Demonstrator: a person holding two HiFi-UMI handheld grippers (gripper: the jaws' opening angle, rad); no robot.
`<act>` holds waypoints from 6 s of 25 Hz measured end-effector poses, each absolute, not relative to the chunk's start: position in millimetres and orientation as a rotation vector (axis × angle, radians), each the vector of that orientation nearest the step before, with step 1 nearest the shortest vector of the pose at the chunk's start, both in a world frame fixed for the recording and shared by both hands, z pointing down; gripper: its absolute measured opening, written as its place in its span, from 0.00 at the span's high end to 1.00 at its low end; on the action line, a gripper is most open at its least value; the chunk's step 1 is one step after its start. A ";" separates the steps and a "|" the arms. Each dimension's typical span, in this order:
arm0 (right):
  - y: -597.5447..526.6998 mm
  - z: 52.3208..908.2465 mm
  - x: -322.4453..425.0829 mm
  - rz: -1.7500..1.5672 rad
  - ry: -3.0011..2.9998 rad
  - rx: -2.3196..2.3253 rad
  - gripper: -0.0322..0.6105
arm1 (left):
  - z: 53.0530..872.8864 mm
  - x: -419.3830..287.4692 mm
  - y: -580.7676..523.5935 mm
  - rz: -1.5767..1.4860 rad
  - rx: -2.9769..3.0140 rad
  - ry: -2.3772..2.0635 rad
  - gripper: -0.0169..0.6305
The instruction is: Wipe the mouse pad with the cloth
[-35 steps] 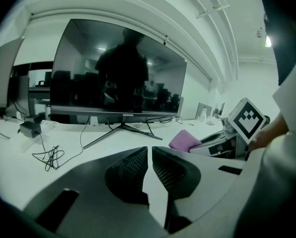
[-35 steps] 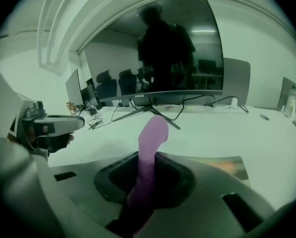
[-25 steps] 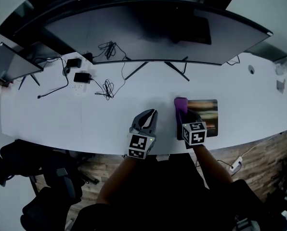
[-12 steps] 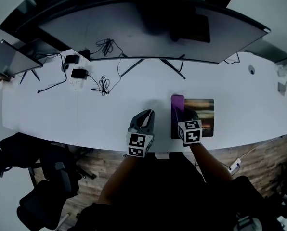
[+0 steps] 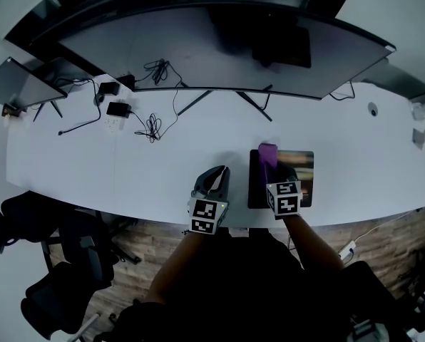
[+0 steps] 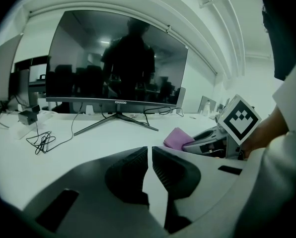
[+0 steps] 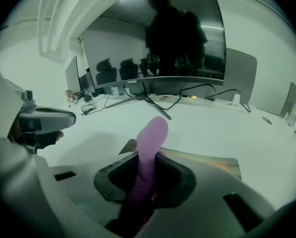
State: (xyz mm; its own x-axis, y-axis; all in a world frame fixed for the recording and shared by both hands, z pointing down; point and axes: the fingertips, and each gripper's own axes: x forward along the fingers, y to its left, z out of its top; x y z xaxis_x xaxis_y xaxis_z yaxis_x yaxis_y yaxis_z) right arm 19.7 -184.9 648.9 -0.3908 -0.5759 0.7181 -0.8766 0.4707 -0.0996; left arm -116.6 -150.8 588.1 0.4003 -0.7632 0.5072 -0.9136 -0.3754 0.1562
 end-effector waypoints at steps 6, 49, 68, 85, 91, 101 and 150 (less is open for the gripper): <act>-187.0 650.0 39.6 0.618 -2.108 1.227 0.83 | 588.6 -99.8 -150.5 0.491 2.249 -1.406 0.91; -190.3 652.5 179.1 0.525 -1.973 1.284 0.83 | 607.6 -25.6 -140.5 0.564 2.271 -1.346 0.91; -158.7 616.0 175.0 0.449 -2.152 1.222 0.83 | 588.4 -9.7 -103.1 0.485 2.217 -1.455 0.91; -111.1 603.8 58.1 0.486 -2.181 1.151 0.83 | 569.5 -82.4 -86.9 0.435 2.279 -1.442 0.91; -106.4 607.6 16.6 0.501 -2.192 1.143 0.83 | 572.3 -115.2 -77.4 0.458 2.264 -1.435 0.91; -109.2 631.8 -10.0 0.613 -2.163 1.178 0.83 | 568.1 -131.4 -77.9 0.444 2.272 -1.432 0.91; -117.8 654.5 171.2 0.528 -2.009 1.197 0.83 | 609.0 -22.8 -96.1 0.477 2.180 -1.370 0.91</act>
